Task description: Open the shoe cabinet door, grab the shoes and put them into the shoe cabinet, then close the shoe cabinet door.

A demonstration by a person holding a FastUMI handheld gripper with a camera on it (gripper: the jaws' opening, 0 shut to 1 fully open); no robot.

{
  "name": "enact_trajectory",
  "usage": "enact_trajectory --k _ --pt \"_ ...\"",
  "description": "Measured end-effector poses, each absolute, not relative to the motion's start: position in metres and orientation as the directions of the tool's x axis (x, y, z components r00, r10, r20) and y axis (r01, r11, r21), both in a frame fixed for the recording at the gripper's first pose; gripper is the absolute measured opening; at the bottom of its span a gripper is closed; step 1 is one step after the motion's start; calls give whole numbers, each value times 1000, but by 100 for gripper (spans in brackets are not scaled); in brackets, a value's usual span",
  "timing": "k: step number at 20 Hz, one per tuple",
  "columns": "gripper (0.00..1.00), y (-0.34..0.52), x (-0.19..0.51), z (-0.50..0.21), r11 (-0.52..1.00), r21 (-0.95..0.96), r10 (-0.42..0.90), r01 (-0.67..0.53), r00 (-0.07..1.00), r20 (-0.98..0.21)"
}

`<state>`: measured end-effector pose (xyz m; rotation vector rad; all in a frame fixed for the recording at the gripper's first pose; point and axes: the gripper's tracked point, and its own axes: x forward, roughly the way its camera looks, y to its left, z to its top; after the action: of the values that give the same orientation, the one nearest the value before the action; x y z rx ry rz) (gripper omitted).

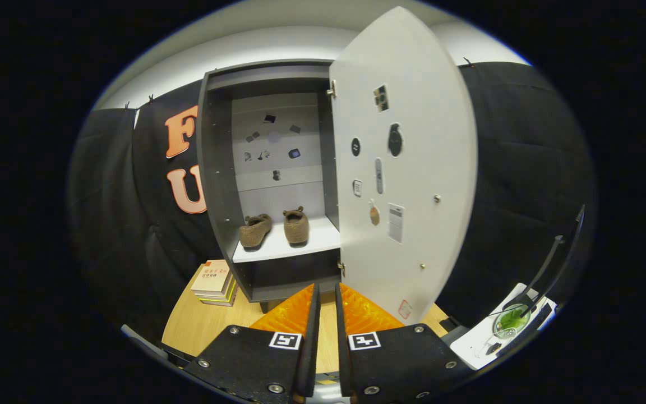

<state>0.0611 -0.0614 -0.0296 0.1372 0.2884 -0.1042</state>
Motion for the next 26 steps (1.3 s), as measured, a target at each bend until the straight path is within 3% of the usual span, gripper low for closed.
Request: enact_trajectory --k 6,12,17,26 --pt "22 -139 39 -39 975 137 -135 176 955 -266" --pt "30 -196 63 -50 981 110 -130 161 961 -245" --pt "41 -206 93 -60 985 150 -50 85 974 -223" --pt "43 -196 115 -62 989 141 66 -38 978 -199"
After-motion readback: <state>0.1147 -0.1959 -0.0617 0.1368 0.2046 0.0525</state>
